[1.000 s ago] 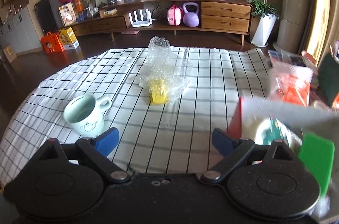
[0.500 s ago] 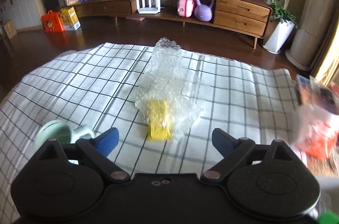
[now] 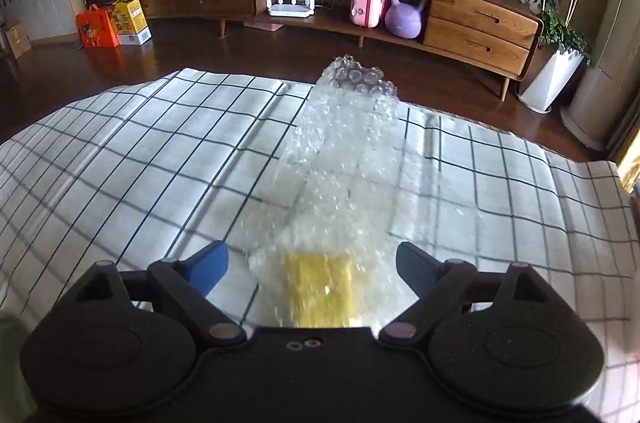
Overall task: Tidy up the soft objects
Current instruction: 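Grasp the black mask with left tool while right tool grasps the bubble-wrap bag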
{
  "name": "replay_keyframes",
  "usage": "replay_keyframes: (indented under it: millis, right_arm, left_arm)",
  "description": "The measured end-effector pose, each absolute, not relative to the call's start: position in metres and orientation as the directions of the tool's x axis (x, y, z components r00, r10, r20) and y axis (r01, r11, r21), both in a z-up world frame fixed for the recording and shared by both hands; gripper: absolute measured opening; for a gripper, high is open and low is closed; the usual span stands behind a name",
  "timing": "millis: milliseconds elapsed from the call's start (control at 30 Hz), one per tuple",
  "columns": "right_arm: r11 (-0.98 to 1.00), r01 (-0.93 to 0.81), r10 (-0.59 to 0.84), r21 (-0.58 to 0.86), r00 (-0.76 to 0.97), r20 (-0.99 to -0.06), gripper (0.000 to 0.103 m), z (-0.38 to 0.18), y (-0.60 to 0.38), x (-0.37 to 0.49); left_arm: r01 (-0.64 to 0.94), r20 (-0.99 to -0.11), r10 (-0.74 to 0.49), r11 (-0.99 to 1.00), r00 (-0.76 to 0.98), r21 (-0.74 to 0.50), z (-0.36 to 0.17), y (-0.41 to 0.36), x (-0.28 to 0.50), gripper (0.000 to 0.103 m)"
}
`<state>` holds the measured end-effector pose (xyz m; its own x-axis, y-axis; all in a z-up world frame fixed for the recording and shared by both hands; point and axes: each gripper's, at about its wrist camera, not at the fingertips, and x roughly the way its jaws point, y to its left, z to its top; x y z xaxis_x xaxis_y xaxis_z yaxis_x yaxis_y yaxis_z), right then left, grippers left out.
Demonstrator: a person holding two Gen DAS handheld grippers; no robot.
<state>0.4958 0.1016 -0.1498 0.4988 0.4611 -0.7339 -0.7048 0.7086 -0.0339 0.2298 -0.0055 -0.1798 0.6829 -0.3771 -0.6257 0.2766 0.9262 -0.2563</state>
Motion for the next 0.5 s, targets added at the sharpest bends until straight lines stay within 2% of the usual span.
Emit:
replay_keyframes:
  millis: [67,233,333,367,433,500]
  right_arm:
    - [0.712,-0.701,0.453,-0.036,0.499,-0.739,0.08,-0.157,0.106,0.5]
    - [0.733,-0.68,0.456,0.013,0.478,-0.751,0.053,-0.17,0.107,0.51]
    - [0.751,-0.66,0.455,0.022,0.492,-0.742,0.041,-0.171,0.103,0.511]
    - [0.755,-0.655,0.463,0.036,0.492,-0.737,0.039,-0.17,0.1,0.512]
    - [0.767,-0.639,0.468,0.052,0.502,-0.727,0.027,-0.168,0.095,0.513]
    - [0.776,-0.626,0.479,0.078,0.504,-0.719,0.02,-0.165,0.088,0.514]
  left_arm:
    - [0.282,-0.623,-0.373,0.928,0.687,-0.244,-0.18,-0.008,0.228,0.092]
    - [0.252,-0.621,-0.334,0.943,0.709,-0.22,-0.179,-0.005,0.228,0.065]
    - [0.237,-0.621,-0.309,0.951,0.72,-0.199,-0.179,-0.004,0.227,0.052]
    - [0.232,-0.621,-0.302,0.953,0.723,-0.194,-0.179,-0.004,0.227,0.048]
    - [0.228,-0.621,-0.295,0.955,0.726,-0.188,-0.179,-0.003,0.228,0.042]
    - [0.223,-0.62,-0.296,0.955,0.726,-0.195,-0.179,0.0,0.227,0.037]
